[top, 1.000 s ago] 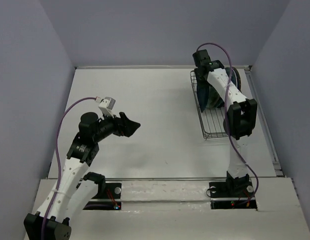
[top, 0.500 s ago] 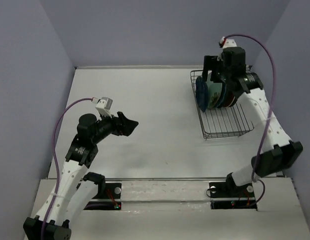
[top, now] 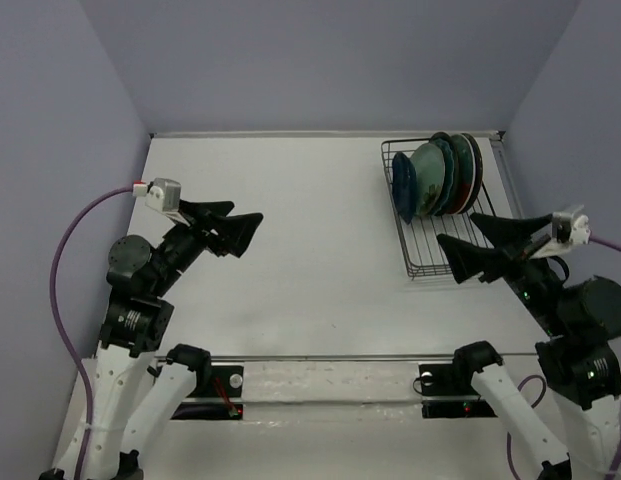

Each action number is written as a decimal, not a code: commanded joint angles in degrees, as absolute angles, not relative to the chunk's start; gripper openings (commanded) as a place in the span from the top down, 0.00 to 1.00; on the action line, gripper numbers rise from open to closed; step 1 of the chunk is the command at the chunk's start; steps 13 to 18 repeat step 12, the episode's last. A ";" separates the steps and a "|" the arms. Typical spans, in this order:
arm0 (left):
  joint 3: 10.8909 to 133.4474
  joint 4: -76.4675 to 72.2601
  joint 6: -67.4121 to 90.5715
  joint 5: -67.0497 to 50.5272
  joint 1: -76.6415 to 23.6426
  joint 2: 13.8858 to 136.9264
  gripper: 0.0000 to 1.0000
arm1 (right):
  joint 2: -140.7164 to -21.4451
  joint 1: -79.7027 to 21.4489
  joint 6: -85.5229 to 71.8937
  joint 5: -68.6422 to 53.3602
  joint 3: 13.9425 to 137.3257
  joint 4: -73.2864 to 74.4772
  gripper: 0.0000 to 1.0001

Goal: Load the plates into the dish rack

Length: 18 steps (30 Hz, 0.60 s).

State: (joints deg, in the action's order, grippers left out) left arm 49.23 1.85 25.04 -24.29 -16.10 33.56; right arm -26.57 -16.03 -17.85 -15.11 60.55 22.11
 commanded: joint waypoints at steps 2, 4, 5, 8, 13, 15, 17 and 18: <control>51.77 -3.69 26.28 -20.05 -16.35 28.57 0.01 | -15.92 -15.73 -20.74 -15.57 55.73 19.60 0.00; 51.33 -3.69 26.28 -18.47 -16.35 26.99 0.01 | -13.29 -15.73 -20.92 -14.07 54.85 19.86 0.00; 50.89 -3.69 26.19 -18.20 -16.35 26.72 0.01 | -12.92 -15.73 -20.92 -12.84 54.58 19.86 0.00; 50.19 -3.08 25.58 -18.72 -16.43 26.63 0.01 | -13.62 -15.73 -20.57 -11.87 54.14 19.86 0.00; 49.74 -3.43 24.26 -20.13 -16.35 26.98 0.01 | -15.90 -15.73 -20.57 -11.95 55.98 19.86 0.00; 49.74 -3.43 24.26 -20.13 -16.35 26.98 0.01 | -15.90 -15.73 -20.57 -11.95 55.98 19.86 0.00; 49.74 -3.43 24.26 -20.13 -16.35 26.98 0.01 | -15.90 -15.73 -20.57 -11.95 55.98 19.86 0.00; 49.74 -3.43 24.26 -20.13 -16.35 26.98 0.01 | -15.90 -15.73 -20.57 -11.95 55.98 19.86 0.00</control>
